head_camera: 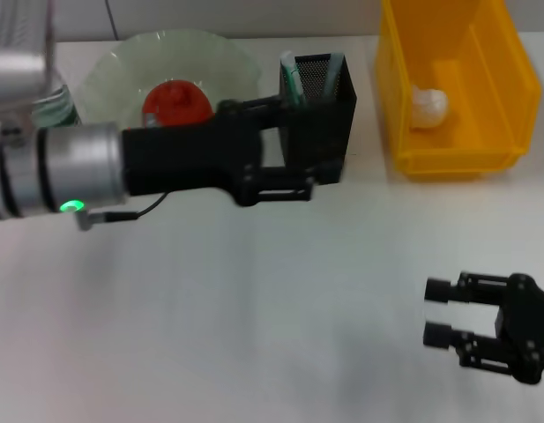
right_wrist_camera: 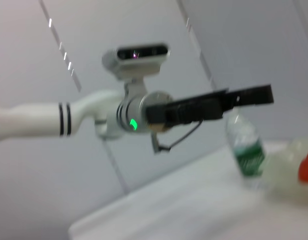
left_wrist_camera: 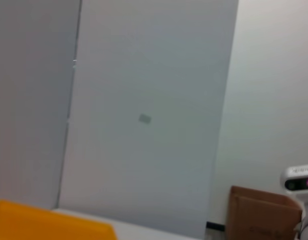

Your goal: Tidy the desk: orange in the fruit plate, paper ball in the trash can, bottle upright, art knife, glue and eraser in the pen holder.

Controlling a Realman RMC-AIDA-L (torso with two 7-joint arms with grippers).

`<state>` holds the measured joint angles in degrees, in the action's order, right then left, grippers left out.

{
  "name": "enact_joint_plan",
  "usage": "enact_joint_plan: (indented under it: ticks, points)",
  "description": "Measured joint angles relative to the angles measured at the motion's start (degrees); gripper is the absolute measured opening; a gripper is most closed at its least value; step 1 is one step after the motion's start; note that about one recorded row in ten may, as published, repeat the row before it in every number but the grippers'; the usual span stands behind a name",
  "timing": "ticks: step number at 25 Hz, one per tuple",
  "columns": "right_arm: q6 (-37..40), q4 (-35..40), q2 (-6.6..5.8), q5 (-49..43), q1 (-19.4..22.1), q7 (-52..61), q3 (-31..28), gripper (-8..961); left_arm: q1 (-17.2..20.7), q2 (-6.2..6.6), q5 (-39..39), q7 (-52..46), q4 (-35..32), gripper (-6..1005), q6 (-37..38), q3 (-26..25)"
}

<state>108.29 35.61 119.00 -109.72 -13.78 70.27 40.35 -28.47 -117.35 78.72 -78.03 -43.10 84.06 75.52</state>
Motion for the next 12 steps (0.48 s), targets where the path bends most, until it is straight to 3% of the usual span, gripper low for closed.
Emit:
enact_joint_plan:
  ticks: [1,4,12]
  points:
    - [0.80,2.82,0.04,-2.66,-0.21,2.69,-0.03,574,1.47,0.89,0.05,0.46,0.43,802,0.52,-0.19]
    - [1.57,4.83,0.03,-3.64,-0.39,4.07,-0.18,574,3.29,1.90,0.04,1.57,1.12,802,1.23,-0.97]
    - [2.06,7.54,0.40,-1.51,-2.61,1.80,-0.39,578,9.27,3.35,0.05,6.80,3.31,802,7.25,-8.26]
